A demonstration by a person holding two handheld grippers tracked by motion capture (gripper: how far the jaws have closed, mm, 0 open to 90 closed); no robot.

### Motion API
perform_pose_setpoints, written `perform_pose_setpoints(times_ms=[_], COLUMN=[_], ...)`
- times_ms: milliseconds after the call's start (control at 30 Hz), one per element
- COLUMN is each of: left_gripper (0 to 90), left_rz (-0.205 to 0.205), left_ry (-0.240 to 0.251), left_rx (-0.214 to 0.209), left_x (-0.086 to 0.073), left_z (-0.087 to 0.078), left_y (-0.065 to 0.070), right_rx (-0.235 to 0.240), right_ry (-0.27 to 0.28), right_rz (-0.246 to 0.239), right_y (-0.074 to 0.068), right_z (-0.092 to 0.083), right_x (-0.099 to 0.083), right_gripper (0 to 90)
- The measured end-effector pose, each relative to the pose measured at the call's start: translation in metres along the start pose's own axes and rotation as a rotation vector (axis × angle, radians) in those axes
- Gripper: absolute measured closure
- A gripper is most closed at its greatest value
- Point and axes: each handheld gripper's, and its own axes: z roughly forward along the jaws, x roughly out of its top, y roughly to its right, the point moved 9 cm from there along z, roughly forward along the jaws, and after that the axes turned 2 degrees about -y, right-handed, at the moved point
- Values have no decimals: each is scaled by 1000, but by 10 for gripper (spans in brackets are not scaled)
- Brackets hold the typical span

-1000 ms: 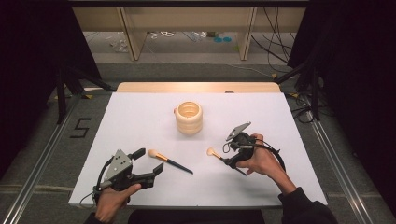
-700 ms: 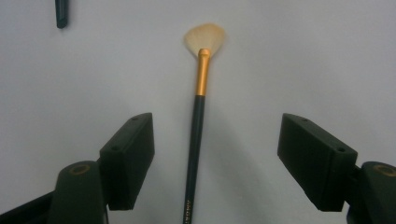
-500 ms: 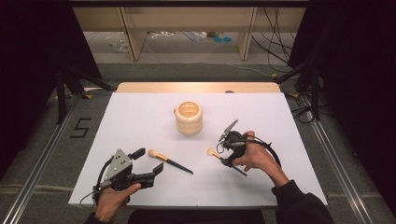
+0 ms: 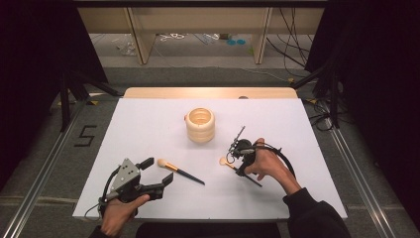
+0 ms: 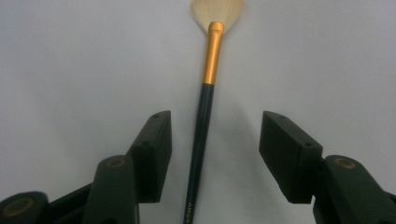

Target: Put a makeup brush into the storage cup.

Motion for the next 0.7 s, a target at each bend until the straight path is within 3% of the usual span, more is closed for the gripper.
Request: perform_pose_setpoints(times_ms=[700], left_gripper=[157], left_rz=[-7], left_ry=[-2], left_rx=[-8], left_x=[0], left_z=[0], left_y=[1], right_rx=[27], right_ry=[-74], right_rz=[-3], right_y=[-3], right_z=[9], right_x=[2], right_gripper=[646])
